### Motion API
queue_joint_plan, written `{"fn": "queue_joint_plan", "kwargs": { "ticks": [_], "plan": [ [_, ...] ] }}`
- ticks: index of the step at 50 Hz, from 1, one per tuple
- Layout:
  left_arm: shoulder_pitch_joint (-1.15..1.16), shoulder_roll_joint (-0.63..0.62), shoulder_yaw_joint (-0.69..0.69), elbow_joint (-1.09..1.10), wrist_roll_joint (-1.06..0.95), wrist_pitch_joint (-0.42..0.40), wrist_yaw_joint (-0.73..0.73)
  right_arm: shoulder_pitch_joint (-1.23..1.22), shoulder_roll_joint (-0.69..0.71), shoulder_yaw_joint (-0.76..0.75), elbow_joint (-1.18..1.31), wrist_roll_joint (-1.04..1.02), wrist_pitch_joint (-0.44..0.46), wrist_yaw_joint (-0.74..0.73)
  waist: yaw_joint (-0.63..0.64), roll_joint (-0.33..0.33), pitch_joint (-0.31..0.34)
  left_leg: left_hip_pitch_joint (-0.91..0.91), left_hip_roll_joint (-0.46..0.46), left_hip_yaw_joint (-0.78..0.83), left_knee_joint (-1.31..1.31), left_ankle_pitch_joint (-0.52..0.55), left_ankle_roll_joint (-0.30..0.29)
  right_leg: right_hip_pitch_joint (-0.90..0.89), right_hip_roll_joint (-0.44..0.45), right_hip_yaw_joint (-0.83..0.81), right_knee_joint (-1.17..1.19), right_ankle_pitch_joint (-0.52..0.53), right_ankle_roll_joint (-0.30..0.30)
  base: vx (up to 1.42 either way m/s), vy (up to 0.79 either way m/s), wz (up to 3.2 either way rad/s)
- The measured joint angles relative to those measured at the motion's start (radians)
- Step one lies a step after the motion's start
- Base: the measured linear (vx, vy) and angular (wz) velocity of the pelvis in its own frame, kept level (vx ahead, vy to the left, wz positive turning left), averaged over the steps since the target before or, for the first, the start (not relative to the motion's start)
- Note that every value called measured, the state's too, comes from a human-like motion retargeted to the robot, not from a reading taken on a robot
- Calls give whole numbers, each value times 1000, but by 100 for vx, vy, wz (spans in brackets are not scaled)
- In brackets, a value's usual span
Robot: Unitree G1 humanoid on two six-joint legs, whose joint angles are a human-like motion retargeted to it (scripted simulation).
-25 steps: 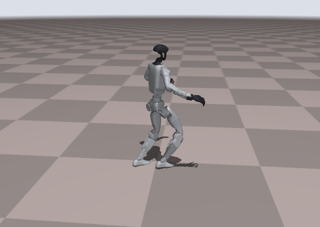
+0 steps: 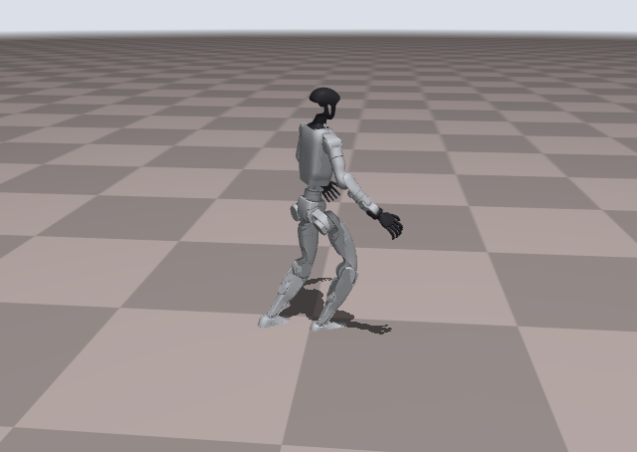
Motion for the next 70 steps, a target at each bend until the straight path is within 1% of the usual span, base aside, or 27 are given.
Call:
{"fn": "queue_joint_plan", "kwargs": {
  "ticks": [5,7,8,10,16,19,22,25,28,34,36,38,40,42,44,47,48,52,53,55,56,58,60,62,67,68,70],
  "plan": [
    [104,-35,-15,-43,9,13,-69,78,80,50,-191,-1,-22,83,1,-1,-25,-24,34,0,-3,128,-37,24,40,20,-71,104,20,1,-5,-3],
    [146,-32,-11,-95,7,10,-84,118,89,69,-293,-4,-33,117,1,-2,-26,-39,49,-3,34,152,-45,31,57,25,-73,136,24,-3,-7,-3],
    [160,-32,-11,-115,3,5,-87,131,93,79,-329,-5,-44,127,3,-6,-18,-49,52,-2,74,154,-47,29,59,28,-48,142,24,-5,-7,-3],
    [206,-11,8,-199,-22,9,-90,183,80,84,-453,-1,-46,159,3,2,-28,-63,73,-16,108,150,-54,37,83,17,-63,164,18,-2,-7,-1],
    [263,46,76,-406,-120,-9,-47,284,18,56,-651,-8,-58,170,-7,2,-22,-62,78,-37,275,48,-49,-10,100,-2,69,135,-9,-1,-2,1],
    [252,81,112,-490,-154,-23,-5,316,-20,28,-674,-27,-51,147,-25,-5,-12,-29,59,-46,312,-66,-26,-56,96,3,186,69,-20,-5,2,18],
    [201,115,142,-551,-161,-33,41,317,-52,6,-653,-50,-43,115,-49,-27,12,21,23,-40,276,-211,24,-107,47,5,317,19,-33,-6,6,30],
    [145,127,151,-580,-130,-35,73,297,-57,12,-606,-64,-42,90,-75,-83,40,59,-38,-16,205,-251,70,-140,-28,42,406,21,-18,-7,8,41],
    [117,134,131,-590,-89,-34,81,274,-50,49,-562,-62,-42,93,-79,-73,31,56,-29,-14,169,-193,61,-142,-28,35,370,86,-3,-3,9,14],
    [125,99,48,-582,-50,-34,44,243,-12,153,-473,-50,-48,169,-71,-57,-42,0,-2,-18,61,73,-20,-109,-24,28,182,255,43,-3,7,18],
    [127,90,22,-571,-56,-36,29,236,-3,182,-454,-43,-50,196,-60,-52,-61,-19,8,-22,41,118,-41,-98,-27,17,132,295,47,-6,7,8],
    [128,86,-2,-559,-65,-34,16,230,2,203,-443,-38,-50,218,-45,-48,-75,-31,12,-29,28,136,-57,-89,-32,3,95,306,46,-7,6,-4],
    [130,86,-16,-551,-78,-29,6,222,7,218,-439,-33,-47,231,-30,-45,-85,-37,10,-47,9,137,-70,-85,-33,-4,64,302,42,-9,6,-16],
    [143,82,-26,-540,-85,-26,1,217,17,229,-440,-30,-45,233,-17,-54,-80,-48,10,-40,36,83,-52,-92,-50,-11,77,261,33,-9,7,-15],
    [140,89,-29,-518,-98,-23,-6,192,21,234,-436,-23,-41,231,-13,-56,-85,-31,15,-34,-10,38,-30,-95,-57,-21,61,213,28,-7,8,-8],
    [148,86,-36,-481,-94,-18,-6,167,34,235,-429,-25,-39,209,-11,-68,-64,-26,-2,-27,9,-62,4,-118,-81,-16,115,141,26,-11,9,-1],
    [131,86,-33,-454,-89,-19,-9,140,39,235,-420,-25,-38,199,-17,-73,-55,6,-16,-32,-59,-65,16,-120,-93,-15,115,128,28,-6,10,13],
    [135,75,-46,-385,-42,-16,-6,111,67,237,-410,-40,-40,163,-25,-95,-13,10,-44,-11,-33,-145,54,-143,-138,0,191,106,37,-14,10,14],
    [117,71,-45,-354,-26,-18,-8,90,76,237,-401,-47,-41,155,-29,-98,-6,25,-53,-15,-76,-134,63,-148,-146,1,190,114,42,-12,10,17],
    [125,60,-52,-324,-5,-14,-7,88,93,242,-395,-57,-41,148,-31,-111,14,20,-67,-7,-47,-145,72,-154,-165,13,223,126,48,-15,9,11],
    [117,56,-51,-302,10,-13,-9,77,102,244,-388,-64,-41,149,-32,-110,15,26,-70,-11,-76,-133,76,-158,-168,9,221,130,46,-14,9,6],
    [123,44,-55,-275,30,-8,-11,78,119,251,-380,-74,-41,151,-30,-120,25,19,-80,-5,-62,-130,81,-157,-186,8,248,119,33,-14,8,3],
    [117,35,-55,-243,52,-5,-15,73,135,255,-368,-84,-40,161,-30,-119,21,25,-84,-13,-105,-108,84,-152,-192,-4,255,109,18,-11,7,6],
    [129,22,-59,-225,66,-1,-13,85,150,263,-360,-91,-38,166,-27,-131,28,13,-95,-8,-75,-108,86,-143,-200,6,284,103,13,-12,6,10],
    [128,-2,-59,-181,98,6,-15,98,183,271,-328,-104,-36,183,-23,-136,19,16,-107,-20,-130,-75,91,-122,-184,13,280,92,6,-8,5,14],
    [133,-8,-61,-178,103,7,-15,107,189,273,-324,-106,-35,183,-22,-143,23,6,-114,-16,-106,-79,92,-117,-189,20,286,82,4,-7,4,15],
    [122,-12,-58,-165,116,9,-17,106,197,269,-310,-108,-34,185,-21,-133,9,14,-108,-25,-161,-57,92,-112,-172,12,255,78,-1,0,0,0]
  ]
}}
